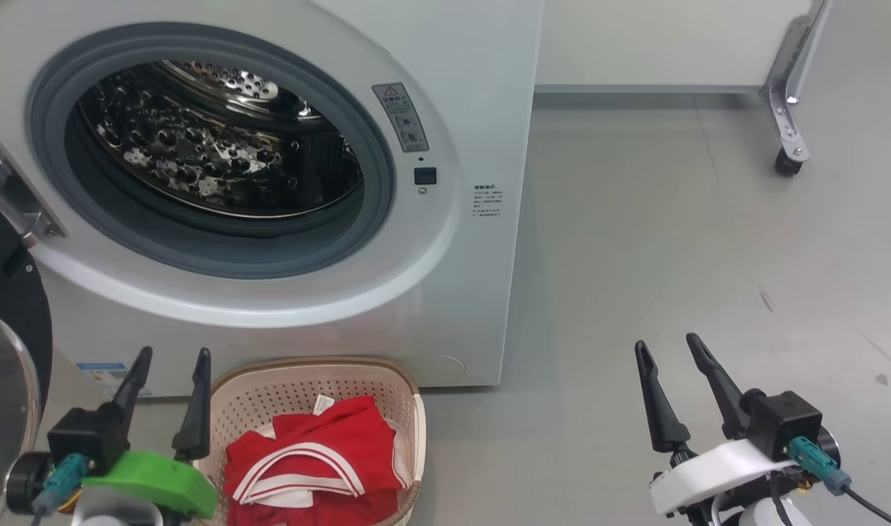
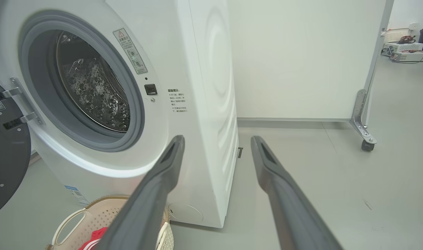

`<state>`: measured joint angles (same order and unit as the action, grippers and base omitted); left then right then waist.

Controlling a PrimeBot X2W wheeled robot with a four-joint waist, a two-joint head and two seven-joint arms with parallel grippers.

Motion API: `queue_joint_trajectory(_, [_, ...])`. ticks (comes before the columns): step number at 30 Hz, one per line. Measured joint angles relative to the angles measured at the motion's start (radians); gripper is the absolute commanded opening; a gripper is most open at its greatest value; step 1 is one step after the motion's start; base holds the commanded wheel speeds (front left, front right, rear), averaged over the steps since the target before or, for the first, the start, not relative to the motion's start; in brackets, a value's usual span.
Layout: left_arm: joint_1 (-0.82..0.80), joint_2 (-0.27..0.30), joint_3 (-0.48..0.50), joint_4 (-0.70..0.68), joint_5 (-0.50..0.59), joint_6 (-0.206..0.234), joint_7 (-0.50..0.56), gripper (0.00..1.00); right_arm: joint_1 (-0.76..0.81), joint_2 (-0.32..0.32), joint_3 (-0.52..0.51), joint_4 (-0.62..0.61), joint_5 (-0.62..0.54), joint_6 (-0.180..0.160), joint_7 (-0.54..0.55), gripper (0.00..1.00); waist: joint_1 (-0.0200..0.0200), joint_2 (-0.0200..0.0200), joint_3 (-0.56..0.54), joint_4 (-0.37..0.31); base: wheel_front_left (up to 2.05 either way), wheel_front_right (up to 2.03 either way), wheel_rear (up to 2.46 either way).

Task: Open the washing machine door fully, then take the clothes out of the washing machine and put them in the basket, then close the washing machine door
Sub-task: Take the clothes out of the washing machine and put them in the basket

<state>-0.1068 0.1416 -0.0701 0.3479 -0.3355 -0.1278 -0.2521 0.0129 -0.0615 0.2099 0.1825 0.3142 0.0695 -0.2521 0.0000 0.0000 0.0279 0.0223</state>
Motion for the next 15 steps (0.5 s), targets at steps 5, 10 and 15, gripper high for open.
queue_joint_trajectory(5, [0.059, -0.005, 0.016, -0.044, 0.010, 0.000, 0.000, 1.00, 0.022, 0.000, -0.006, -0.008, 0.001, 0.001, 0.000, 1.00, 0.0000, 0.0000, -0.016, -0.001, 0.00, 0.00, 0.00])
queue_joint_trajectory(10, [0.096, -0.020, 0.027, -0.071, 0.019, 0.000, 0.000, 1.00, 0.035, 0.001, -0.013, -0.016, 0.001, 0.002, 0.000, 1.00, 0.0000, 0.0000, -0.018, -0.001, 0.00, 0.00, 0.00])
queue_joint_trajectory(15, [0.125, -0.030, 0.028, -0.093, 0.019, 0.000, 0.000, 1.00, 0.040, 0.002, -0.014, -0.021, 0.001, 0.008, 0.000, 1.00, 0.0000, 0.0000, -0.014, -0.001, 0.00, 0.00, 0.00])
